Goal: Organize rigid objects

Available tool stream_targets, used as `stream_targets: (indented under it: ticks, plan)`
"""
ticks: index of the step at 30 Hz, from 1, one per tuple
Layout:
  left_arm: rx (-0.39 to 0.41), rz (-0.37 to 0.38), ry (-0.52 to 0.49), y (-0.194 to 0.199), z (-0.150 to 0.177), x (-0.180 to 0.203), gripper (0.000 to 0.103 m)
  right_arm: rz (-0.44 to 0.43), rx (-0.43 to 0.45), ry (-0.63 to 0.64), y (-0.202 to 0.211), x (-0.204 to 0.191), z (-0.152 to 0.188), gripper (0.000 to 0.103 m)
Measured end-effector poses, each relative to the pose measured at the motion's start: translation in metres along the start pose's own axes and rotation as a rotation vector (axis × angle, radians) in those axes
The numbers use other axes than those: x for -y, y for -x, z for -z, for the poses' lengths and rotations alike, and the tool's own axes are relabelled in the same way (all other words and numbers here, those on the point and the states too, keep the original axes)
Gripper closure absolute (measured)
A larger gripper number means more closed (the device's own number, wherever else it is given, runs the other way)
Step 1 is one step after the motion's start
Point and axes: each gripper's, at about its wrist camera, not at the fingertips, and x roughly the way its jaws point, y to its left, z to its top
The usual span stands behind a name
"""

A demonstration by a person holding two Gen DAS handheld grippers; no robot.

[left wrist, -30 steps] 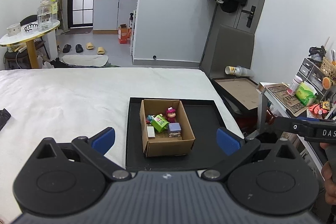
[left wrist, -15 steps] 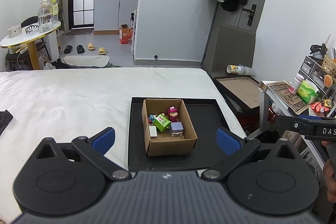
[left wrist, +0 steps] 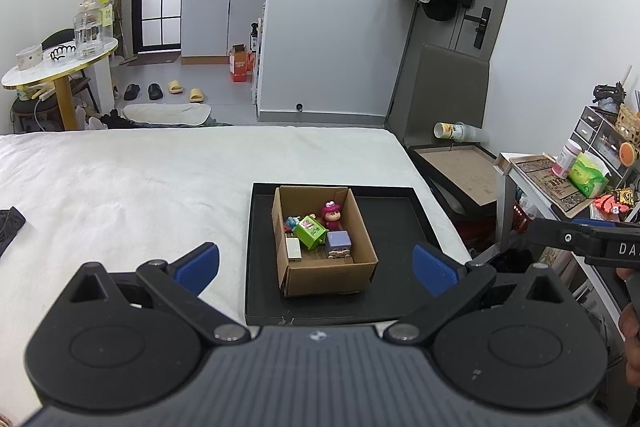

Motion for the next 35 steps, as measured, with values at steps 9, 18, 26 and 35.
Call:
stream_targets:
  ticks: [9,18,26,35]
  plan:
    - [-0.003,0.013,0.001,0.0005,0.0019,-0.0027,0.001,-0.004,-0.004,-0.006,-0.0007,-0.0002,0.0000,0.000]
    - [-0.006,0.012,0.001,-0.0011,0.0008,-0.0008,0.001,-0.011,-0.010,0.001,-0.0002,0.0013,-0.0014,0.000]
    - [-0.006,-0.001,-0.013,-0.0036,0.0020,-0.0001,0.001,-0.006,-0.013,0.000,-0.0017,0.0027,-0.0015,0.000]
    - [-0.001,0.002,-0.014,-0.0023,0.0037,0.0006,0.001,-0.003,-0.022,-0.005,-0.0037,0.0013,0.0007,0.000]
